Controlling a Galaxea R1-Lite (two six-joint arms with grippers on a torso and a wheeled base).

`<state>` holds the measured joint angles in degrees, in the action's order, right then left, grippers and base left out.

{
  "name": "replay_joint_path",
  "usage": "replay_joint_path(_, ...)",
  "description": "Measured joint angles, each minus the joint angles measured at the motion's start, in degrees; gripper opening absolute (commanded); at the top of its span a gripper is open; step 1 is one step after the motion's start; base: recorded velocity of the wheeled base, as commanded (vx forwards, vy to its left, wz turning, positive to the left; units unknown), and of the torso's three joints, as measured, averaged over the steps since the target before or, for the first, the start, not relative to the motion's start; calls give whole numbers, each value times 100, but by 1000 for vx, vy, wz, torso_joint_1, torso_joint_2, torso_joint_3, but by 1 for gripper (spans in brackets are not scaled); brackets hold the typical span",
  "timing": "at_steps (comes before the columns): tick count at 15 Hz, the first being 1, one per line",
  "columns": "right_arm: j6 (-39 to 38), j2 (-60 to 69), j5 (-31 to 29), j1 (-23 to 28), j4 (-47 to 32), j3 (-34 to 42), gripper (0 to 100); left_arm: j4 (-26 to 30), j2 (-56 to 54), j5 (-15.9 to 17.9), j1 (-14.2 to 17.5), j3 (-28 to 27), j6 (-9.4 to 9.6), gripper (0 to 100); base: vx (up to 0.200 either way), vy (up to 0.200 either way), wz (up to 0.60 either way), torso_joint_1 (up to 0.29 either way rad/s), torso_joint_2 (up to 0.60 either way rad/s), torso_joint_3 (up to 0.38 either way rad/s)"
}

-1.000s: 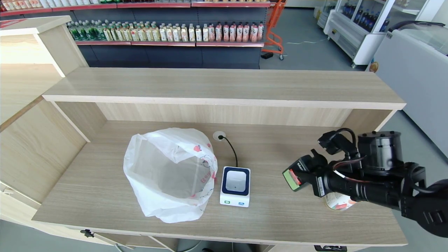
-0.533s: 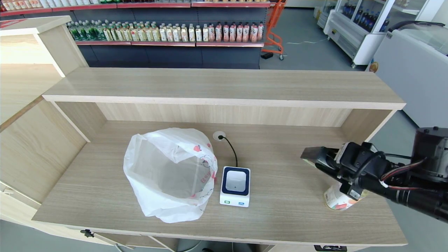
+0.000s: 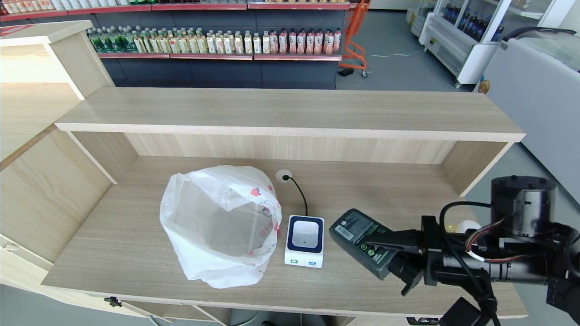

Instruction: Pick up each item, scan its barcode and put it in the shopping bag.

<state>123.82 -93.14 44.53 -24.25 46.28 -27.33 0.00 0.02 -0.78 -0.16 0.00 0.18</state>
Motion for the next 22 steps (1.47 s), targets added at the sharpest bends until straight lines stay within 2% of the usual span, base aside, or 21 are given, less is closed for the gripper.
replay_joint_path(2,433,-439,232,-332,414,-124,0,0,0,0,-2,0,0,100,0,0,0,0,0,0)
replay_joint_path(7,571,-1325,723,-723,1930,-277,0,0,0,0,-2,0,0,100,0,0,0,0,0,0)
replay_joint_path(8,564,-1456,752,-806,2032,-329,0,0,0,0,-2,0,0,100,0,0,0,0,0,0)
replay_joint_path(22,756,-2230,958,-1364,2209,-686,0,0,0,0,0,0,0,100,0,0,0,0,0,0)
